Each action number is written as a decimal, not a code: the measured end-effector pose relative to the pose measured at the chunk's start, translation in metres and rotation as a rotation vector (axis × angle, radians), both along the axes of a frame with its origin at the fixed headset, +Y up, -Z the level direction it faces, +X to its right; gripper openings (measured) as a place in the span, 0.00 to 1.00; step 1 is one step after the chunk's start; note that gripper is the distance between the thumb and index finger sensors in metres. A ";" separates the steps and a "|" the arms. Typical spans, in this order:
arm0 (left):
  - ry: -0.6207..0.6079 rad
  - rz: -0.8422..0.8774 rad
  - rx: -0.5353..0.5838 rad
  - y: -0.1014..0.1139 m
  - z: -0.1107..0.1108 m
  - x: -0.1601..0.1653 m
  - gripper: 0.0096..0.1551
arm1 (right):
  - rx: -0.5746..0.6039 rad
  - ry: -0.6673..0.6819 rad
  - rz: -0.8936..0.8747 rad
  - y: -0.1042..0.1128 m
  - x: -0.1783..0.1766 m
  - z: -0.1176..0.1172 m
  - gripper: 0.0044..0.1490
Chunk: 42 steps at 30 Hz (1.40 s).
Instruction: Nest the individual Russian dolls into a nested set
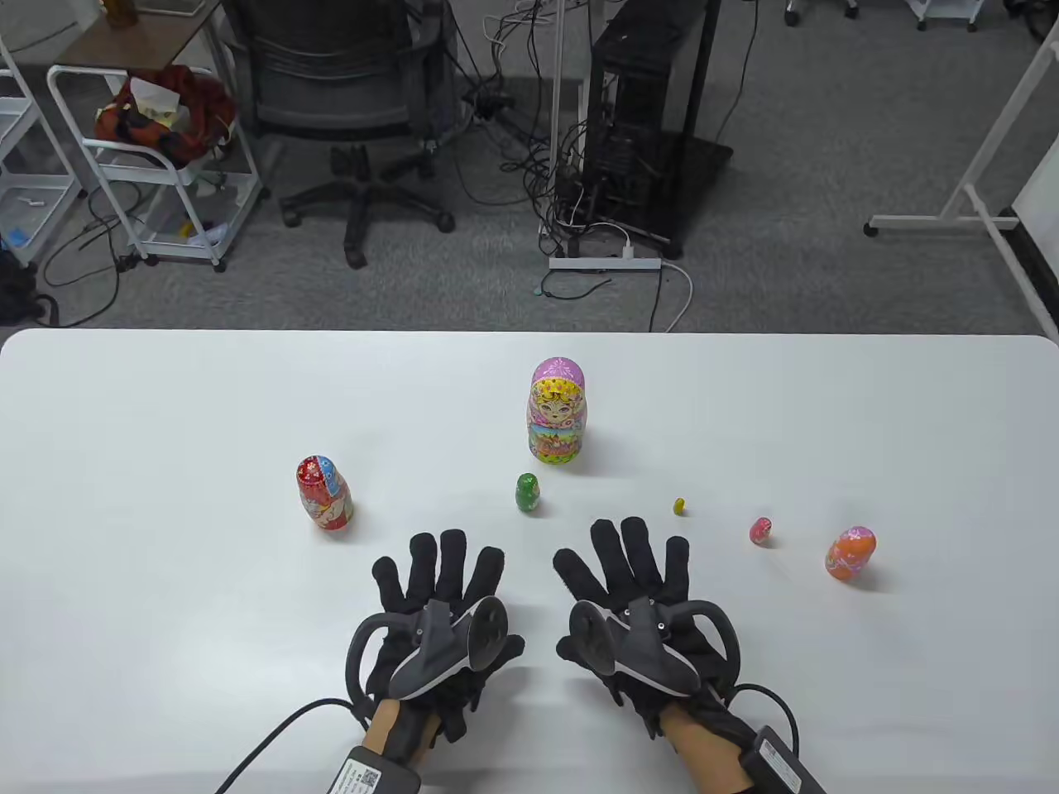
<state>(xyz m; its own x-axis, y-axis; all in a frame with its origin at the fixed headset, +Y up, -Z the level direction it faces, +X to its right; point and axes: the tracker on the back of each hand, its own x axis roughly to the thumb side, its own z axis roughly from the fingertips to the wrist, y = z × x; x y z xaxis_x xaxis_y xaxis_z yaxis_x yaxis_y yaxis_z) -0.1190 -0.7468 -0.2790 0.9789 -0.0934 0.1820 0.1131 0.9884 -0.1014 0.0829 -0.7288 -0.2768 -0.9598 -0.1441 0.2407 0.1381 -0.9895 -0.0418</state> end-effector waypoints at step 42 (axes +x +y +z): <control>-0.016 0.147 -0.056 0.003 -0.003 -0.004 0.57 | -0.105 -0.892 -0.006 -0.043 0.147 -0.102 0.27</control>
